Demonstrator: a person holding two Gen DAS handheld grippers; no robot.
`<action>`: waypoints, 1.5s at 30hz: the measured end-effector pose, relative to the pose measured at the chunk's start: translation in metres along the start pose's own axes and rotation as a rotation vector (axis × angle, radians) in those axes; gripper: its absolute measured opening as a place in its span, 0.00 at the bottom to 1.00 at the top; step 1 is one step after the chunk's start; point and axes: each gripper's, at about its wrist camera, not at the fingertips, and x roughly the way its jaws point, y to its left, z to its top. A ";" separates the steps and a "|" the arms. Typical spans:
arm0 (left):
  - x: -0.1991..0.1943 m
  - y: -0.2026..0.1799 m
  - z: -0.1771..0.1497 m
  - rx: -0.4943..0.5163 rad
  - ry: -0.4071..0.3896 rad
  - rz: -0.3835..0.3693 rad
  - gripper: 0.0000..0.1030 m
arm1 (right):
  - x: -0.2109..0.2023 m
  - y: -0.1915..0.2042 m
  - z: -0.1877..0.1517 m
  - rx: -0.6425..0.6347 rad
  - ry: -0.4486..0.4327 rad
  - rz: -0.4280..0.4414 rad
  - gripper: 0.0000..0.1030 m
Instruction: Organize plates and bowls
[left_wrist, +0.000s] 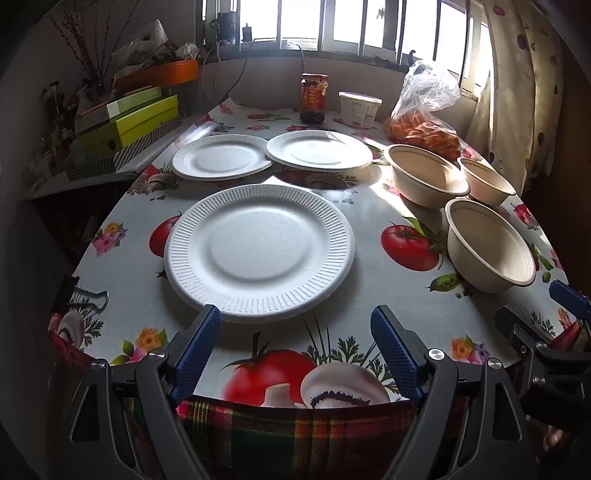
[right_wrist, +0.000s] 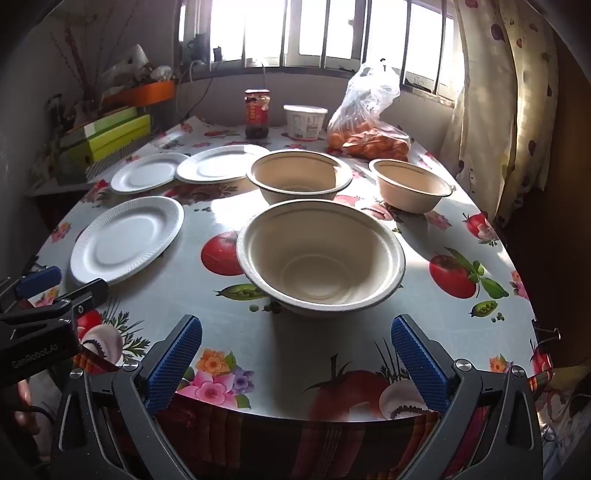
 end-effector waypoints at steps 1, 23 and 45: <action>0.000 0.000 0.000 -0.002 0.001 -0.005 0.81 | 0.000 0.000 0.000 -0.004 -0.010 -0.004 1.00; 0.003 0.026 0.002 -0.118 0.067 0.013 0.81 | -0.002 0.004 0.007 0.005 -0.047 0.060 1.00; -0.006 0.016 0.010 -0.054 0.004 0.048 0.81 | 0.005 0.009 0.011 -0.004 -0.038 0.079 1.00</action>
